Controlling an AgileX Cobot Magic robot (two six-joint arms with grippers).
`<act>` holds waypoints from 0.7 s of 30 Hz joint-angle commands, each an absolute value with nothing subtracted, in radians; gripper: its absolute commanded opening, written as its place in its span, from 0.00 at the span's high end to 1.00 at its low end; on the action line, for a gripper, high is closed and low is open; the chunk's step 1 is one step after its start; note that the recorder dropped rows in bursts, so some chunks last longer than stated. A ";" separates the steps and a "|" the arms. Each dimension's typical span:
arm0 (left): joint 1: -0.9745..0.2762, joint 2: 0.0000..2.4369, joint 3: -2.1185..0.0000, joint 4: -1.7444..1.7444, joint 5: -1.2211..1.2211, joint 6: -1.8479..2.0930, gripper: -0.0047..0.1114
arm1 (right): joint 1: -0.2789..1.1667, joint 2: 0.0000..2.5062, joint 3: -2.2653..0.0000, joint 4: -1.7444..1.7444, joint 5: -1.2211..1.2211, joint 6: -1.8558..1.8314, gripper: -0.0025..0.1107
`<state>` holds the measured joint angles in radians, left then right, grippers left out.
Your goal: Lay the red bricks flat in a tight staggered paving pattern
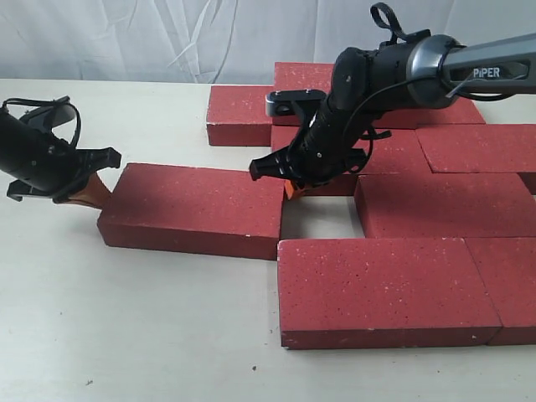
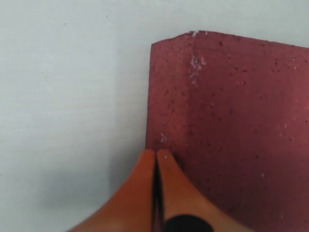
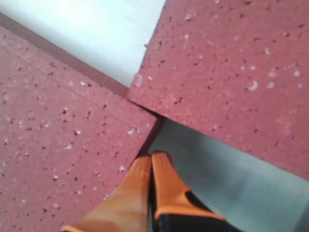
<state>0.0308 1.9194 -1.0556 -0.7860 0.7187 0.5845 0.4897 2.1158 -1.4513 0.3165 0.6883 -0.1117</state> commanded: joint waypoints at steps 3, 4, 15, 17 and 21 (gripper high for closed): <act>0.025 1.920 -1.061 -0.846 0.806 0.583 0.96 | 0.489 2.112 -1.450 0.335 0.659 -0.121 0.98; 0.025 1.920 -1.061 -0.846 0.813 0.583 0.96 | 0.489 2.112 -1.450 0.332 0.659 -0.121 0.98; 0.027 1.920 -1.061 -0.839 0.816 0.581 0.96 | 0.489 2.086 -1.450 0.289 0.704 -0.060 0.98; 0.027 1.920 -1.061 -0.828 0.801 0.581 0.96 | 0.489 2.074 -1.450 0.265 0.735 -0.045 0.98; 0.027 1.920 -1.061 -0.811 0.762 0.581 0.96 | 0.489 2.044 -1.450 0.235 0.785 -0.045 0.98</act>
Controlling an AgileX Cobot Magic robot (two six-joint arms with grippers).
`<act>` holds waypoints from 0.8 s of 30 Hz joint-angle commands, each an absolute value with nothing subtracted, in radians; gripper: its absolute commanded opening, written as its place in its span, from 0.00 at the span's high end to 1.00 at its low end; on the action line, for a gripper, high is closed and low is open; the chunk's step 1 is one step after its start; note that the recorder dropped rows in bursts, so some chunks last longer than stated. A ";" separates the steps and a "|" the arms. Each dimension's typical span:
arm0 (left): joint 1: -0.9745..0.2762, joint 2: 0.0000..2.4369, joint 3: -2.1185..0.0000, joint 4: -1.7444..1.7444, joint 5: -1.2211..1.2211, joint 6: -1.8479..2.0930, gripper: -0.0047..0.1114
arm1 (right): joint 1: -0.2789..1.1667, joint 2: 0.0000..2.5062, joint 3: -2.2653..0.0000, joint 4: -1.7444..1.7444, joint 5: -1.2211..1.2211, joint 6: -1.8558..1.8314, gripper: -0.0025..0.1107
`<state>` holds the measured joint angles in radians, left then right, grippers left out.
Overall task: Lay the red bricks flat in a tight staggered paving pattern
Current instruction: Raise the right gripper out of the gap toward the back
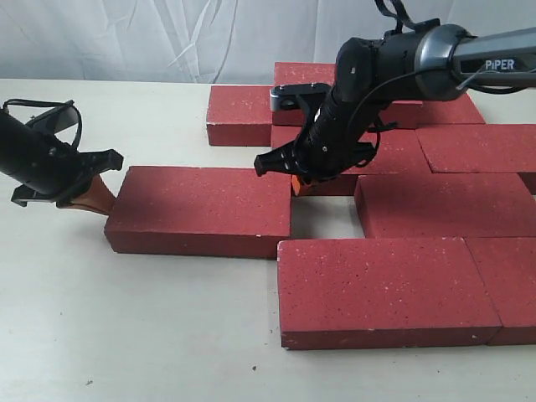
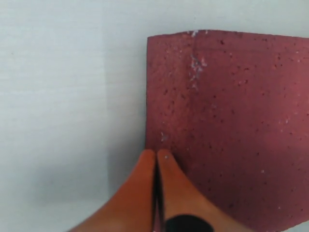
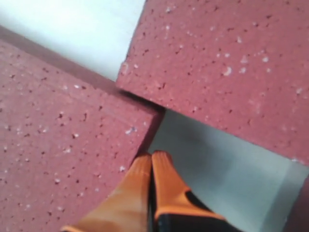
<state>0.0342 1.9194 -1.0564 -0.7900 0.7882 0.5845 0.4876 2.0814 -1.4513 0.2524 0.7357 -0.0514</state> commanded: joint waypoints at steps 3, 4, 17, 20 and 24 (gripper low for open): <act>0.027 1.920 -1.061 -0.809 0.759 0.581 0.96 | 0.489 2.024 -1.450 0.235 0.790 -0.045 0.98; 0.027 1.920 -1.061 -0.809 0.759 0.581 0.96 | 0.489 2.019 -1.450 0.235 0.790 -0.045 0.98; 0.027 1.920 -1.061 -0.707 0.738 0.507 0.96 | 0.491 1.996 -1.450 0.262 0.835 -0.053 0.98; 0.027 1.920 -1.061 -0.707 0.732 0.507 0.96 | 0.503 1.998 -1.450 0.272 0.836 -0.054 0.98; 0.027 1.920 -1.061 -0.707 0.737 0.507 0.96 | 0.502 2.000 -1.450 0.287 0.825 -0.054 0.98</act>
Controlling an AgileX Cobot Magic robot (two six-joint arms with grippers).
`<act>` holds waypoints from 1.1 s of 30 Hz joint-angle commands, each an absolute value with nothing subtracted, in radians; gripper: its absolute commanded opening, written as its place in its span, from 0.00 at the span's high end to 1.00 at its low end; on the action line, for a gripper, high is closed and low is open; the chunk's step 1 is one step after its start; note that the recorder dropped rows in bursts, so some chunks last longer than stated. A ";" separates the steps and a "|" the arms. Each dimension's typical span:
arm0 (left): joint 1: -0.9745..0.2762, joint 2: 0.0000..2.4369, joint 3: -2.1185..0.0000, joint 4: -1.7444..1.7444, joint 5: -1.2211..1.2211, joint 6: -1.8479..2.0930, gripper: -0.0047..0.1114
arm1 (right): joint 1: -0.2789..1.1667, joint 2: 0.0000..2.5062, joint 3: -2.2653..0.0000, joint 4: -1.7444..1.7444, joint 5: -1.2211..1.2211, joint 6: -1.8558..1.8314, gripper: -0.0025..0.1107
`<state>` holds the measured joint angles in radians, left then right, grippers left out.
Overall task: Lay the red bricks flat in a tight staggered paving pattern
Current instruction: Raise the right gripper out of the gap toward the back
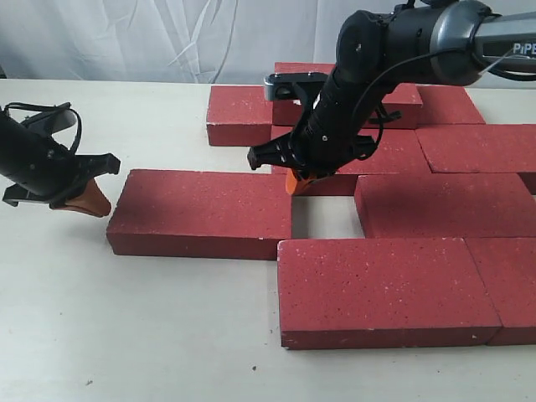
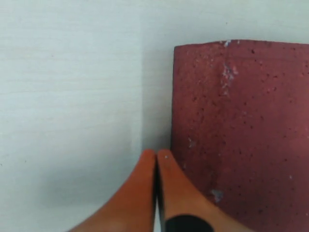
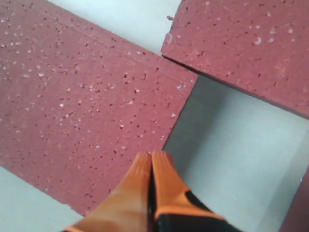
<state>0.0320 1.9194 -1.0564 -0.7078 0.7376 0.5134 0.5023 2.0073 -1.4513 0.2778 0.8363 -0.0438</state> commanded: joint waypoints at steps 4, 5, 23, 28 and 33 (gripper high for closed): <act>0.027 1.920 -1.061 -0.707 0.737 0.507 0.96 | 0.505 2.033 -1.450 0.351 0.823 -0.064 0.98; 0.027 1.920 -1.061 -0.707 0.737 0.507 0.96 | 0.508 2.039 -1.450 0.351 0.821 -0.071 0.98; 0.027 1.920 -0.986 -0.766 0.765 0.507 0.96 | 0.415 1.964 -1.450 0.400 0.802 -0.071 0.98; 0.027 1.920 -0.984 -0.778 0.771 0.521 0.96 | 0.366 1.940 -1.450 0.411 0.799 -0.071 0.98; 0.025 1.920 -0.984 -0.823 0.789 0.569 0.96 | 0.349 1.936 -1.450 0.418 0.799 -0.071 0.98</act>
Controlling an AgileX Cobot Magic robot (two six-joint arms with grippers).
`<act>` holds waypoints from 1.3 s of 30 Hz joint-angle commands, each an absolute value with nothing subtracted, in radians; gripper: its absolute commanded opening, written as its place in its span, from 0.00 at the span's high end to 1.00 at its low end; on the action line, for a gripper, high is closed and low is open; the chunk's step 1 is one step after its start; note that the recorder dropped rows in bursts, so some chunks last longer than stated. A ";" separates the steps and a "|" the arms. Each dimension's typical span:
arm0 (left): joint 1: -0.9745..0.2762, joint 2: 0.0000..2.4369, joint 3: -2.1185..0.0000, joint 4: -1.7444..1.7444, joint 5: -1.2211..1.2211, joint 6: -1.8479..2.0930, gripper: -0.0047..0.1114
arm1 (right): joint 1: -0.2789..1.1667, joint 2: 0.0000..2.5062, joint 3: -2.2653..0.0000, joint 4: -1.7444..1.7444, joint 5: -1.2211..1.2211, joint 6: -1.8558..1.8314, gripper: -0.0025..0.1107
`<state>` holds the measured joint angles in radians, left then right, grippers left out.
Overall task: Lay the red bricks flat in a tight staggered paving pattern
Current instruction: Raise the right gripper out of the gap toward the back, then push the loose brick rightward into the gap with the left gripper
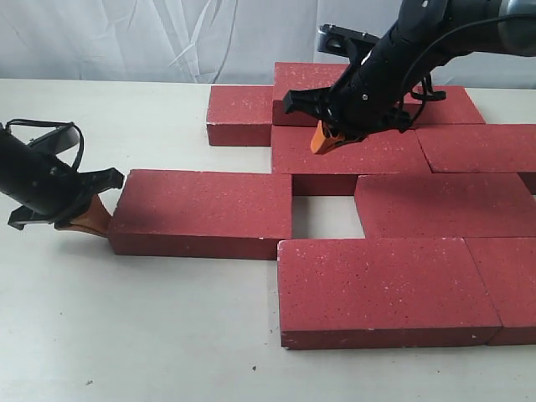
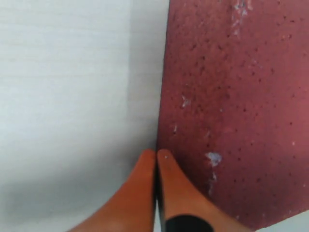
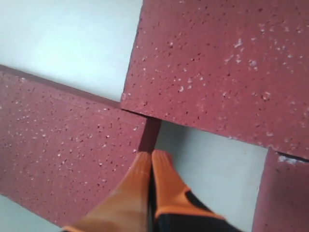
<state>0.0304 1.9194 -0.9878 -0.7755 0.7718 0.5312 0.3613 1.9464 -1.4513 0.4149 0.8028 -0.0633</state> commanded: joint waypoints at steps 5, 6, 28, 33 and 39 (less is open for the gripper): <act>0.025 1.920 -0.984 -0.845 0.787 0.587 0.96 | 0.349 1.936 -1.450 0.421 0.788 -0.071 0.98; 0.025 1.920 -0.984 -0.845 0.787 0.587 0.96 | 0.349 1.936 -1.450 0.421 0.782 -0.071 0.98; -0.212 1.920 -0.984 -0.925 0.650 0.587 0.96 | 0.349 1.936 -1.450 0.421 0.768 -0.071 0.98; -0.254 1.920 -0.984 -0.961 0.616 0.587 0.96 | 0.349 1.936 -1.450 0.421 0.768 -0.073 0.98; -0.289 1.920 -0.984 -0.981 0.603 0.587 0.96 | 0.349 1.936 -1.450 0.421 0.768 -0.073 0.98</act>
